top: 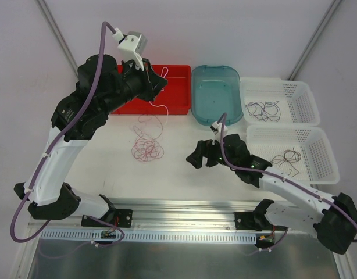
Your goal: Untangle the cables
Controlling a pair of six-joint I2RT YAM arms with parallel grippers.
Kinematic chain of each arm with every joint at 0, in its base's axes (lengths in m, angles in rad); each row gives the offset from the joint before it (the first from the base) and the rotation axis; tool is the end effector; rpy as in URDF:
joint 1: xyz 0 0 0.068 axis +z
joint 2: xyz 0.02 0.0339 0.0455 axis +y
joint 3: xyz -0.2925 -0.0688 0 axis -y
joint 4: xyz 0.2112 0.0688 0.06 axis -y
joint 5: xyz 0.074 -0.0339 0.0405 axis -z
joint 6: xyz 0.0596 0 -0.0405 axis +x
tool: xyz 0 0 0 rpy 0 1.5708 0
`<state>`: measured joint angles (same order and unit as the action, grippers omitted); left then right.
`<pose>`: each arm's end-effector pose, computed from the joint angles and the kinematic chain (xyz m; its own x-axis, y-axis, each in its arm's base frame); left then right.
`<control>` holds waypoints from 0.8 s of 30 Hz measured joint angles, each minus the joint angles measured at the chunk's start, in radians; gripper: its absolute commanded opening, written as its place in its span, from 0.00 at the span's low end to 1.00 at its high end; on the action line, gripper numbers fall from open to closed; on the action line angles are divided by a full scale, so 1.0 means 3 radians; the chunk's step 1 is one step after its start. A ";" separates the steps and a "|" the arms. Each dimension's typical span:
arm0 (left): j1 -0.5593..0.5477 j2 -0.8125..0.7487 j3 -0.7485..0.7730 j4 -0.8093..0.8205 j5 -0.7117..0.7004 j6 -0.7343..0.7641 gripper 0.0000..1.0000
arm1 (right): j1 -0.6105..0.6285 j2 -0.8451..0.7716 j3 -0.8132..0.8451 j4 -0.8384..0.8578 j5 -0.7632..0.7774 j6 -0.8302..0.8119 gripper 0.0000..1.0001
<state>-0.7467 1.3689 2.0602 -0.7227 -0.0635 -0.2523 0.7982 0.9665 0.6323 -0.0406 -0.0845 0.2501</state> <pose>0.1635 -0.1461 0.5767 -0.1799 -0.1729 -0.9684 0.6056 0.7563 -0.2476 0.1340 0.1447 0.2928 -0.4378 -0.0958 -0.8940 -0.6812 0.6843 0.2603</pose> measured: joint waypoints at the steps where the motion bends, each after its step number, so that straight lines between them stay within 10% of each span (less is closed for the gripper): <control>1: 0.0000 -0.0001 0.0000 0.0003 -0.0004 -0.0003 0.00 | 0.0006 0.0127 0.0000 0.0165 -0.0050 0.0028 0.93; 24: 0.0000 -0.0182 -0.0378 0.0061 -0.0108 -0.0117 0.00 | 0.0251 0.2786 0.0919 0.2040 -0.0374 0.0567 0.64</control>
<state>-0.7467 1.3144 1.9469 -0.7044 -0.0959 -0.2874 0.8734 1.8023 0.9081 0.5713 -0.1967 0.4202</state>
